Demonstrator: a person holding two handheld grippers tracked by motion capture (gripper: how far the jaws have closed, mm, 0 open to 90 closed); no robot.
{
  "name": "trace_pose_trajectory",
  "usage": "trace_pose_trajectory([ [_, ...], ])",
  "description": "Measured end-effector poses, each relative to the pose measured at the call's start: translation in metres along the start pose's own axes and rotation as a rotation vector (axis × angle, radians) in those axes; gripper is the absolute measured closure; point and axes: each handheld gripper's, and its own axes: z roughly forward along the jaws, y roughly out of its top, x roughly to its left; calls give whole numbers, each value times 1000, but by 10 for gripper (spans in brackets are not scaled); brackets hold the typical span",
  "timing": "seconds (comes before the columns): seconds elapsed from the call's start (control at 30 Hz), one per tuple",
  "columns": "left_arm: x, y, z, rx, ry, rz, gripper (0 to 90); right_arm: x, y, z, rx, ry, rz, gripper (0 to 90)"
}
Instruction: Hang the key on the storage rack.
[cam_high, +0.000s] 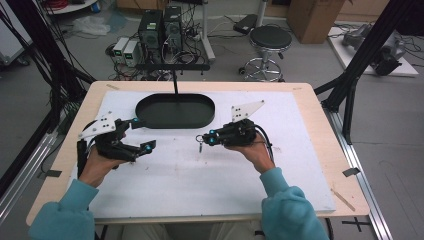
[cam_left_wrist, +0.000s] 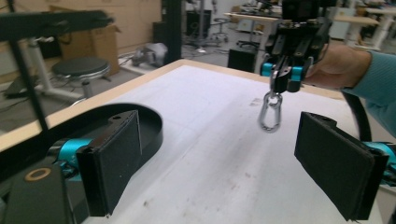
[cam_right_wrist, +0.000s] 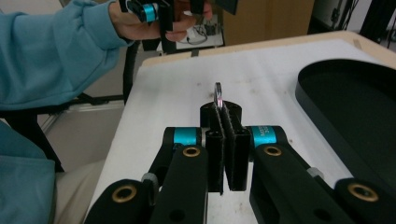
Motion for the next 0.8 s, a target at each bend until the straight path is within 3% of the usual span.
trace_pose_trajectory([
  [0.2, -3, 20, 21, 37, -91, 45, 148, 2, 5, 0, -44, 3, -9, 892],
  [0.4, -8, 32, 42, 56, -181, 57, 154, 5, 10, -1, -60, 17, -17, 892],
  [0.57, -12, 36, 56, 68, -227, 60, 174, 7, 15, -2, -63, 21, -32, 892],
  [0.8, -17, 40, 68, 60, -305, 59, 280, 8, 19, -3, -72, 28, -37, 891],
])
